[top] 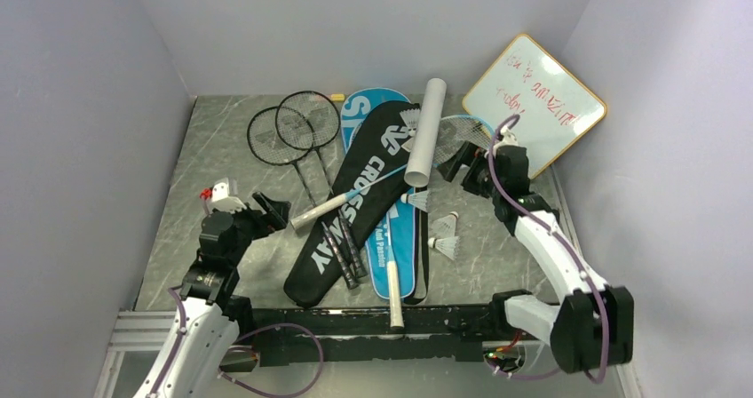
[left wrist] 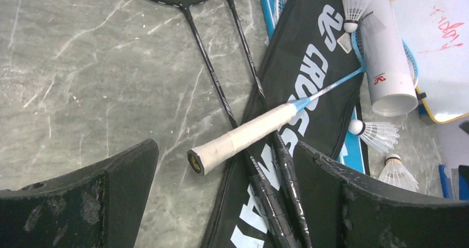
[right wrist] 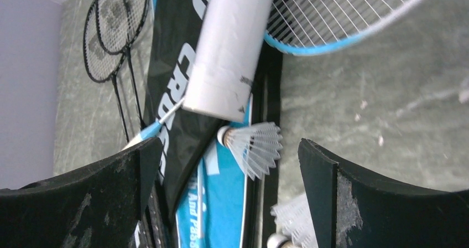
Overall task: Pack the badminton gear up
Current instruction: Pick up the shuttle tube at the center of the board.
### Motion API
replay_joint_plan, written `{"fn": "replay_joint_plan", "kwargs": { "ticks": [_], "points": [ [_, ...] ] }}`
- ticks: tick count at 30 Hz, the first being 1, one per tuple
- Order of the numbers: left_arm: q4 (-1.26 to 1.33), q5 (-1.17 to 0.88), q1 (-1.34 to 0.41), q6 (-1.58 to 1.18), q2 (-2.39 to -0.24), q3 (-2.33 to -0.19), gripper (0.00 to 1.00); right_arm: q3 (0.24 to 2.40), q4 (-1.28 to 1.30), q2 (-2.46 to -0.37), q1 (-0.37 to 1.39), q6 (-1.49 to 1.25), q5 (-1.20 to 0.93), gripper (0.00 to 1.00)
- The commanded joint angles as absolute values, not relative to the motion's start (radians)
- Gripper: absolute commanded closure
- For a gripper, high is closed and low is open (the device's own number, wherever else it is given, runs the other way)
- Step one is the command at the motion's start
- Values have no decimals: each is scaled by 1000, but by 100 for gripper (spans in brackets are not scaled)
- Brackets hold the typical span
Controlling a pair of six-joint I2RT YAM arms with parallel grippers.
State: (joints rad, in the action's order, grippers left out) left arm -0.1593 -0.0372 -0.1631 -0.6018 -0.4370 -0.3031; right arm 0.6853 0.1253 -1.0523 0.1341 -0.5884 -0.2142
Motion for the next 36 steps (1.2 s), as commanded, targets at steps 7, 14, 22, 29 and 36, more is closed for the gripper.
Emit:
{"fn": "replay_joint_plan", "kwargs": {
  "ticks": [7,14,22,29,36],
  "points": [
    [103,-270,-172,-470,-452,-270,3,942,-35,-1387,274,-615,-66,1],
    [35,-119,-175,-542,-460,-276,3,1088,20,-1599,331,-630,42,4],
    [44,-127,-175,-600,-470,-258,3,1137,81,-1703,352,-647,175,9],
    [65,-142,-175,-595,-484,-259,3,1162,95,-1760,358,-645,169,13],
    [70,-174,-175,-610,-541,-284,3,1155,90,-1730,359,-661,162,36]
  ]
}}
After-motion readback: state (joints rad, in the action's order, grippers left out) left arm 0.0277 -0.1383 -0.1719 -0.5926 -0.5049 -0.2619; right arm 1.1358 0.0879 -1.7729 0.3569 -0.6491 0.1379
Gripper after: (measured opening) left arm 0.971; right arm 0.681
